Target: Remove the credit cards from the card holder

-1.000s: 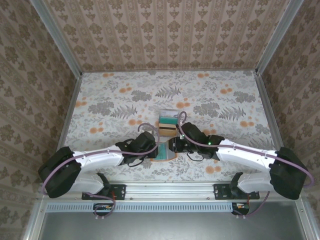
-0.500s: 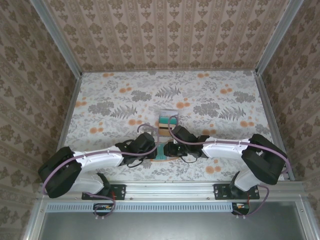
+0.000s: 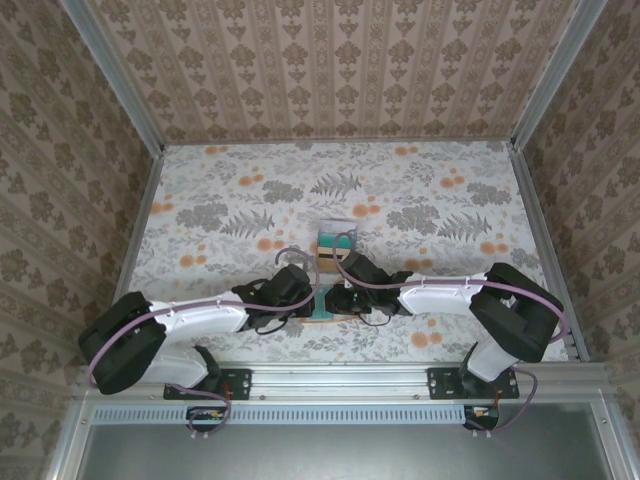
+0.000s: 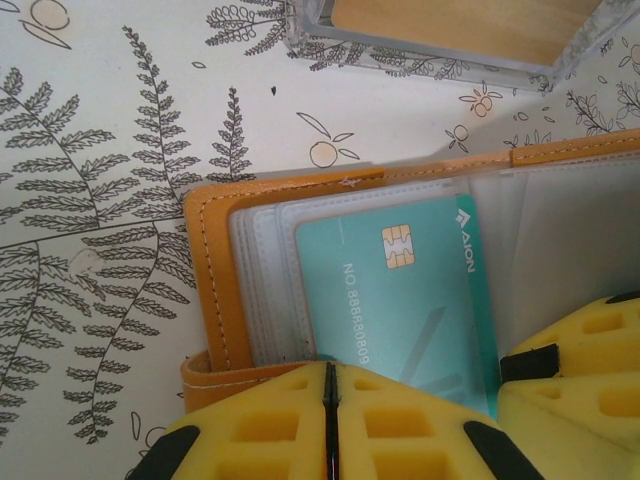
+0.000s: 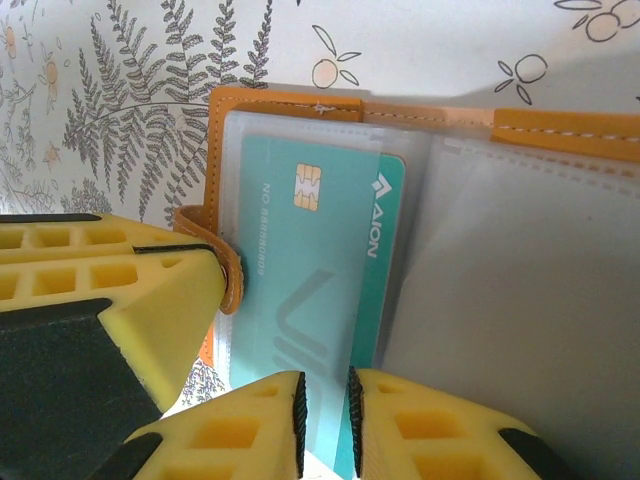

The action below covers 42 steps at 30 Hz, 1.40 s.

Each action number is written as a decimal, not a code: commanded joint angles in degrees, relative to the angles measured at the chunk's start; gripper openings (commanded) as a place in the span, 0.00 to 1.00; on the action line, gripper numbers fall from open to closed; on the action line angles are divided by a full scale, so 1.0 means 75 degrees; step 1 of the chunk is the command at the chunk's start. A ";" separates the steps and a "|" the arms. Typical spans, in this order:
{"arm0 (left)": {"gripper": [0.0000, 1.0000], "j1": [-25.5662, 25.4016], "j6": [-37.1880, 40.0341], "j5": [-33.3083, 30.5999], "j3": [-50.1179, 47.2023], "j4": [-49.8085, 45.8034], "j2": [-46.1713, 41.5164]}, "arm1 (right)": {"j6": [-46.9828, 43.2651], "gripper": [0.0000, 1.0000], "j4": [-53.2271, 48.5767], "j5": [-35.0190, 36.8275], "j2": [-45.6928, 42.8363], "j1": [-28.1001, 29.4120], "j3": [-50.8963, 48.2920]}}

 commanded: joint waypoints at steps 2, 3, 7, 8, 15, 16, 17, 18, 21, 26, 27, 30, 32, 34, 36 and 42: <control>0.10 0.0039 -0.0074 -0.0020 -0.0166 -0.0211 0.0172 | 0.0109 0.22 -0.0363 0.0267 0.0040 -0.0063 0.0073; 0.09 0.0043 -0.0067 -0.0050 -0.0153 -0.0252 0.0171 | 0.0096 0.22 -0.0394 0.0305 -0.0018 -0.0060 0.0059; 0.09 0.0044 -0.0043 -0.0132 -0.0135 -0.0386 0.0160 | 0.0000 0.24 -0.0695 0.0483 -0.0180 -0.0060 0.0131; 0.09 0.0038 -0.0043 -0.0147 -0.0142 -0.0401 0.0158 | -0.0020 0.24 -0.0765 0.0521 -0.0181 -0.0065 0.0153; 0.08 0.0027 -0.0066 -0.0116 -0.0166 -0.0341 0.0183 | 0.0004 0.24 -0.0504 0.0264 0.0061 -0.0085 0.0138; 0.08 0.0023 -0.0067 -0.0115 -0.0166 -0.0323 0.0189 | 0.0024 0.24 -0.0421 0.0218 0.0087 -0.0080 0.0137; 0.08 0.0021 -0.0065 -0.0108 -0.0174 -0.0320 0.0191 | 0.0040 0.23 -0.0362 0.0176 0.0112 -0.0079 0.0140; 0.08 0.0015 -0.0064 -0.0103 -0.0166 -0.0320 0.0195 | 0.0052 0.23 -0.0327 0.0143 0.0130 -0.0077 0.0143; 0.08 0.0002 -0.0084 -0.0103 -0.0166 -0.0314 0.0195 | 0.0069 0.21 -0.0248 0.0064 0.0177 -0.0096 0.0149; 0.08 -0.0034 -0.0100 -0.0102 -0.0166 -0.0273 0.0204 | 0.0121 0.21 -0.0099 -0.0077 0.0253 -0.0106 0.0166; 0.08 -0.0038 -0.0097 -0.0103 -0.0155 -0.0267 0.0204 | 0.0134 0.21 -0.0082 -0.0095 0.0273 -0.0105 0.0169; 0.08 -0.0062 -0.0102 -0.0100 -0.0151 -0.0250 0.0210 | 0.0137 0.21 -0.0014 -0.0152 0.0278 -0.0112 0.0178; 0.08 -0.0062 -0.0101 -0.0103 -0.0154 -0.0239 0.0230 | 0.0147 0.20 0.0033 -0.0197 0.0292 -0.0108 0.0178; 0.08 -0.0076 -0.0101 -0.0103 -0.0142 -0.0226 0.0242 | 0.0149 0.19 0.0062 -0.0223 0.0300 -0.0111 0.0187; 0.08 -0.0090 -0.0101 -0.0103 -0.0142 -0.0227 0.0235 | 0.0158 0.17 0.0066 -0.0229 0.0323 -0.0107 0.0191; 0.07 -0.0085 -0.0062 -0.0158 -0.0145 -0.0255 0.0245 | 0.0216 0.03 -0.0078 -0.0070 0.0250 -0.0134 0.0130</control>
